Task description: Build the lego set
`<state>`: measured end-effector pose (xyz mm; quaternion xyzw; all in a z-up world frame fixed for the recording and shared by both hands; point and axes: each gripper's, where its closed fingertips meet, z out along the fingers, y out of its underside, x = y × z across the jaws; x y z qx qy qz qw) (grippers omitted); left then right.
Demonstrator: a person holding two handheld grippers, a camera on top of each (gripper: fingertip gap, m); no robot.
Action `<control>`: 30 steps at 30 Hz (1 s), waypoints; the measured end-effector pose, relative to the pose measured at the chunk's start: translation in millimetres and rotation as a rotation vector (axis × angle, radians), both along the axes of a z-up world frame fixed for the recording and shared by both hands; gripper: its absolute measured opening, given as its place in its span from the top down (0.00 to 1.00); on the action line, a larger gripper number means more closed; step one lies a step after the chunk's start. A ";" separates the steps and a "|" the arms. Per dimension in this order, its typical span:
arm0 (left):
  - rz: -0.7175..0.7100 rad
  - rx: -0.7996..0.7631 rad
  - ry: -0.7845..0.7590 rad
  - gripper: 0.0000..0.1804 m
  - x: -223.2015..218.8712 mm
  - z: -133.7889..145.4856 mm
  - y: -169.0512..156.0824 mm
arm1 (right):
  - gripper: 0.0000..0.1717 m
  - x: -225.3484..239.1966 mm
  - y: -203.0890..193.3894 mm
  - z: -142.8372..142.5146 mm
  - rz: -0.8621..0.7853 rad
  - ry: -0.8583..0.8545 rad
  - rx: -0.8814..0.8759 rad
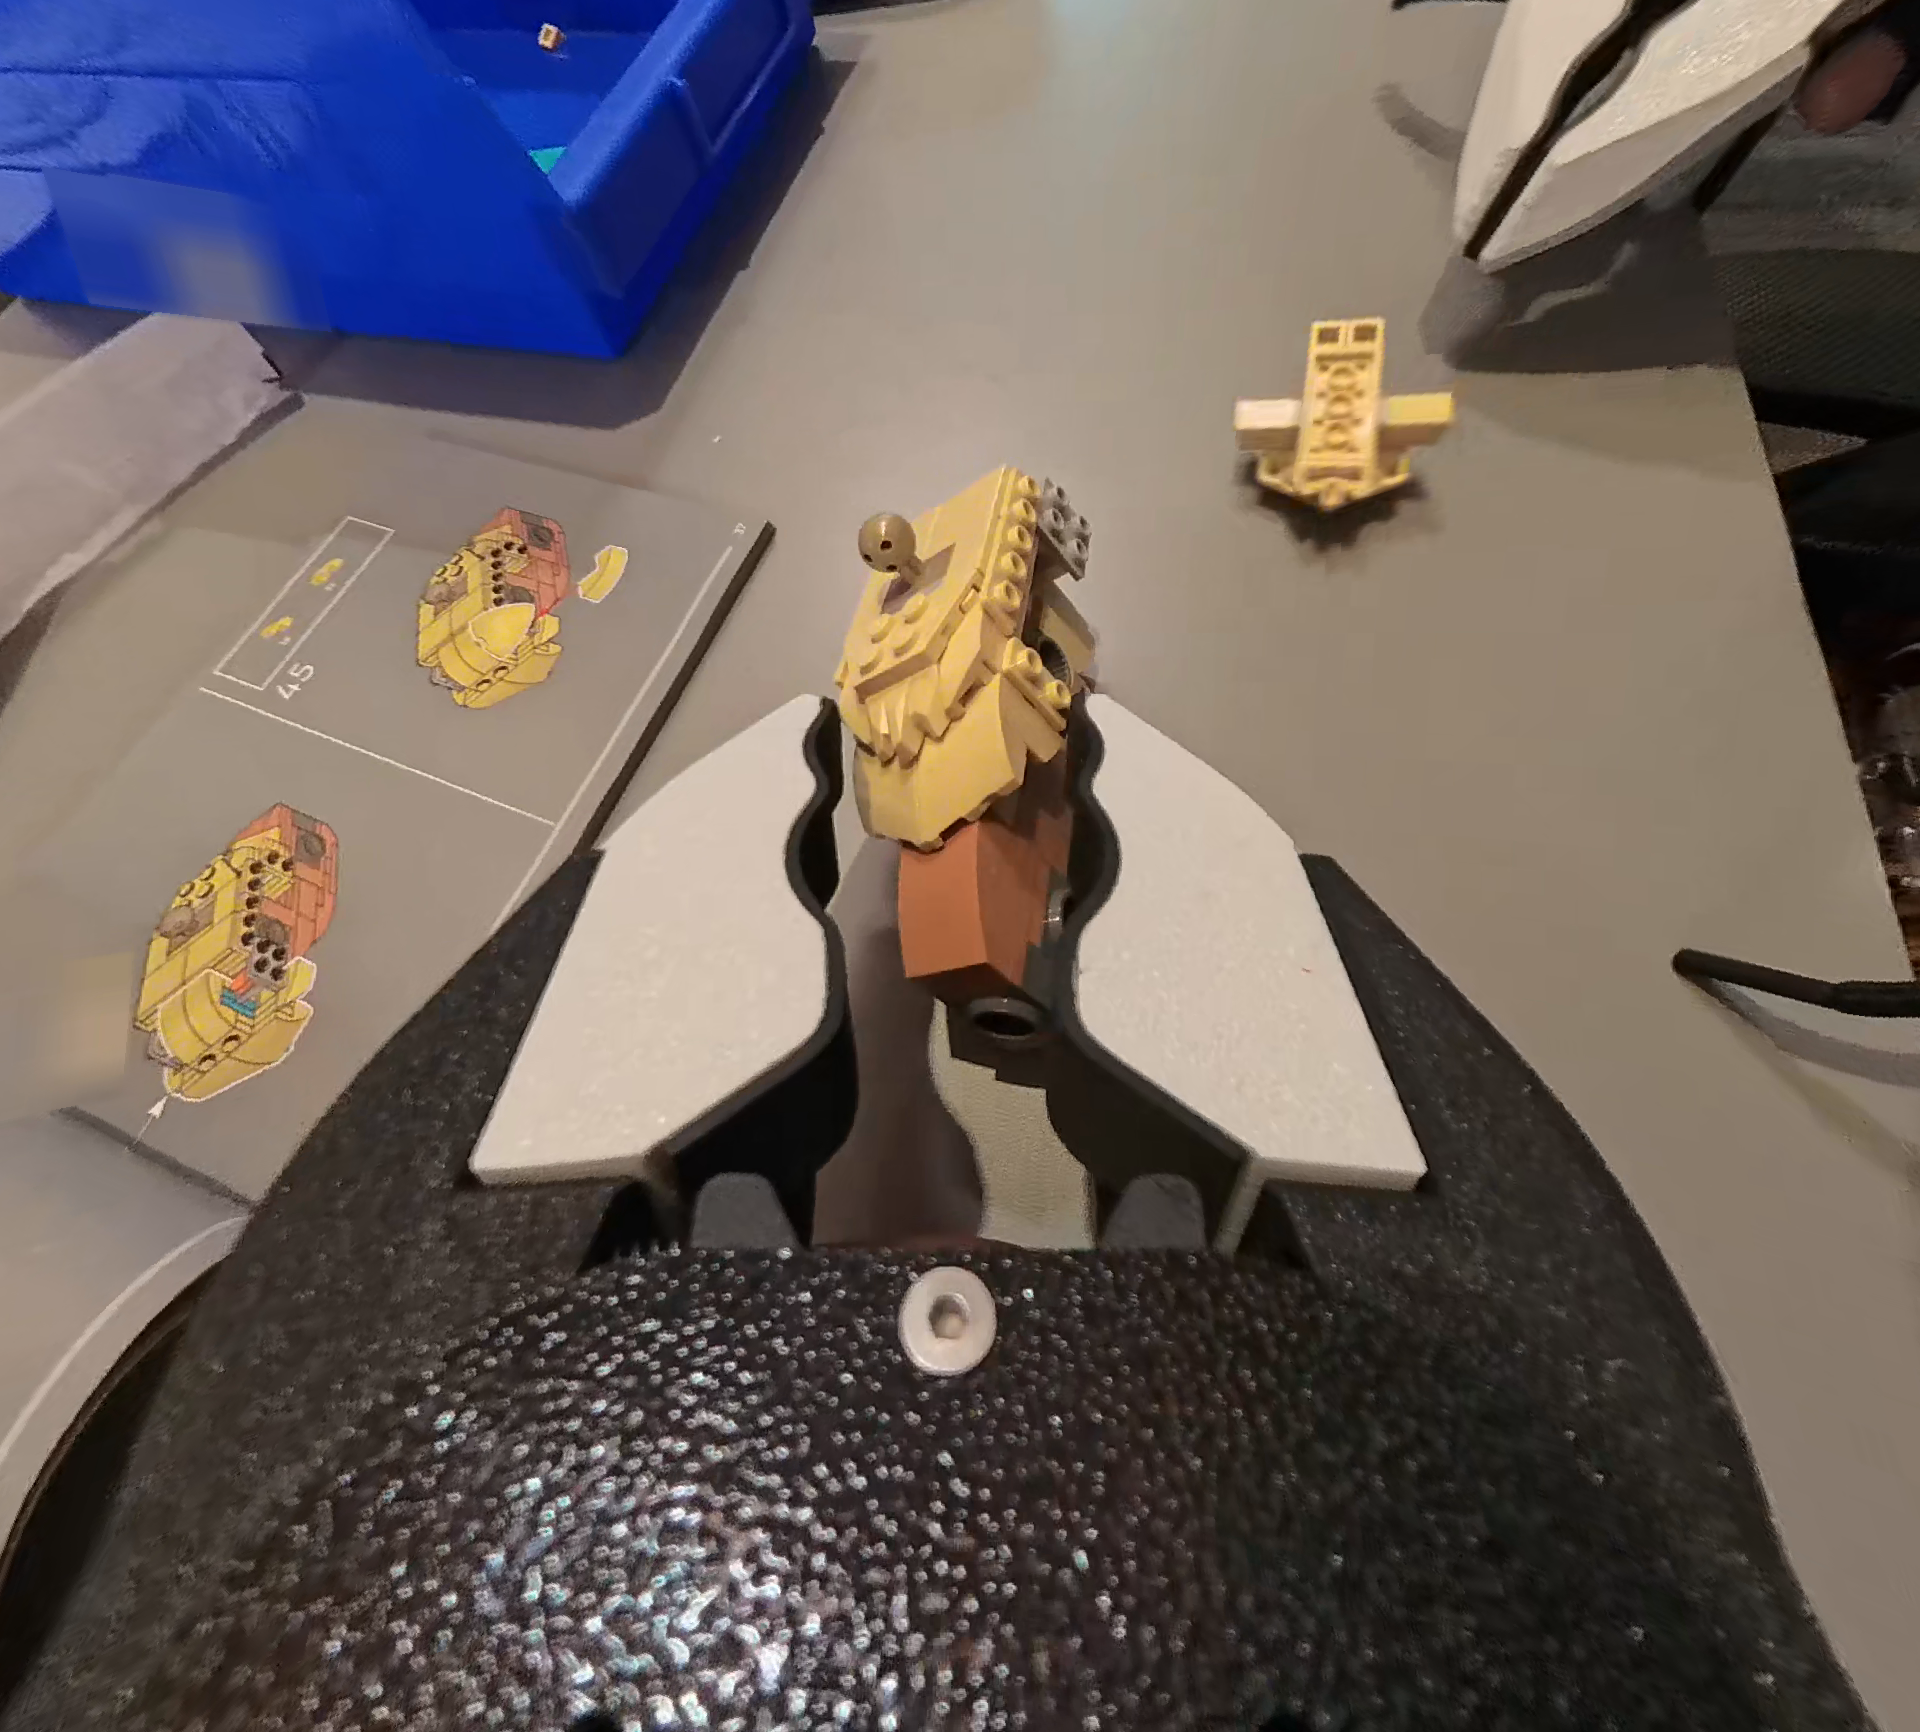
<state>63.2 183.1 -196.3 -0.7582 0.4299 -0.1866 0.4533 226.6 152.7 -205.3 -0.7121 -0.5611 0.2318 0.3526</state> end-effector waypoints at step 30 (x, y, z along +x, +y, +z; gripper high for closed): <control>-0.187 0.060 0.054 0.77 32.6 19.2 -16.7 | 0.90 -81.9 11.4 -0.2 0.193 0.005 -0.248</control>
